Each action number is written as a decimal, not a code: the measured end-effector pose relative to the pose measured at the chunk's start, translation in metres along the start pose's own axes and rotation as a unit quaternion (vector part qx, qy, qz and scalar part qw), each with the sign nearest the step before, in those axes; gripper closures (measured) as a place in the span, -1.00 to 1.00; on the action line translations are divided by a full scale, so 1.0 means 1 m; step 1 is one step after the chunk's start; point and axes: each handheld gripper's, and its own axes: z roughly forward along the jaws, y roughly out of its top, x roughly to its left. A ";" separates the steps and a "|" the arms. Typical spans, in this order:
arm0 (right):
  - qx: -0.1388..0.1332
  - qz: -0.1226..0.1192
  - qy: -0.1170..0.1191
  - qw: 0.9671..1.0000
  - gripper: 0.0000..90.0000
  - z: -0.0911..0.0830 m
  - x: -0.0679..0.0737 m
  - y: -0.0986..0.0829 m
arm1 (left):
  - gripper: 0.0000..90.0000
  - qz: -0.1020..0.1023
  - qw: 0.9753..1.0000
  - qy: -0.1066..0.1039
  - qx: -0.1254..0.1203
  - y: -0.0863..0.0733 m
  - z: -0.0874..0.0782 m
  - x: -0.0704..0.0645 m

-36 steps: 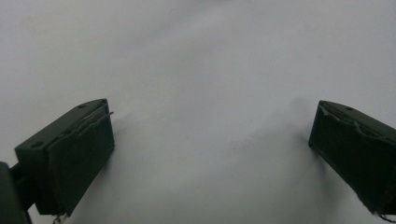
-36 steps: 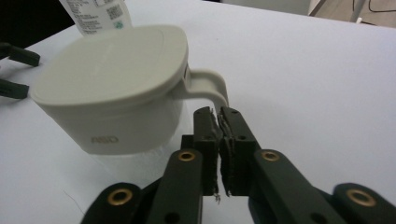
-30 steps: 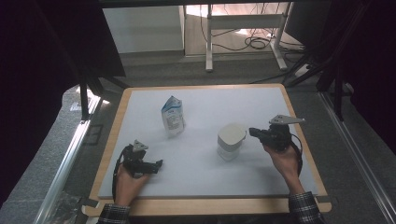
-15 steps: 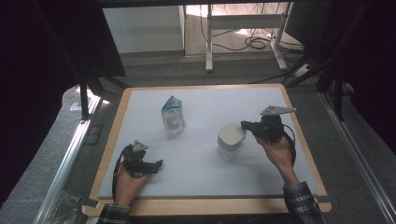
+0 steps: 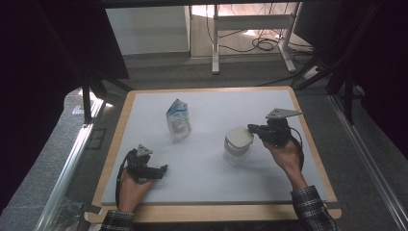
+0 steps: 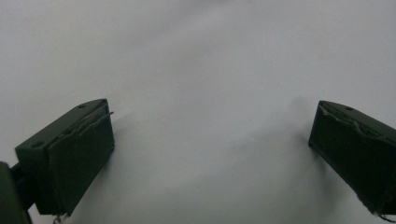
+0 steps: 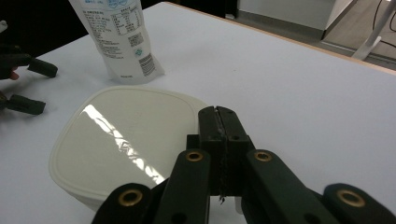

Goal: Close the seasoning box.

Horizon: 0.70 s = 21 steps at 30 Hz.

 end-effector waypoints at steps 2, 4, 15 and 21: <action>0.000 0.000 0.001 1.000 1.00 0.000 0.000 0.000 | -1.00 0.000 1.000 0.000 0.000 0.000 0.000 0.000; -0.001 0.000 0.004 1.000 1.00 0.000 -0.001 0.000 | -1.00 0.000 1.000 0.000 0.000 0.000 0.000 0.000; 0.000 -0.003 0.009 1.000 1.00 0.000 -0.003 0.000 | -1.00 0.000 1.000 0.000 0.000 0.000 0.000 0.000; 0.001 -0.007 0.010 1.000 1.00 0.001 -0.003 0.000 | -1.00 0.000 1.000 0.000 0.000 0.000 0.000 0.000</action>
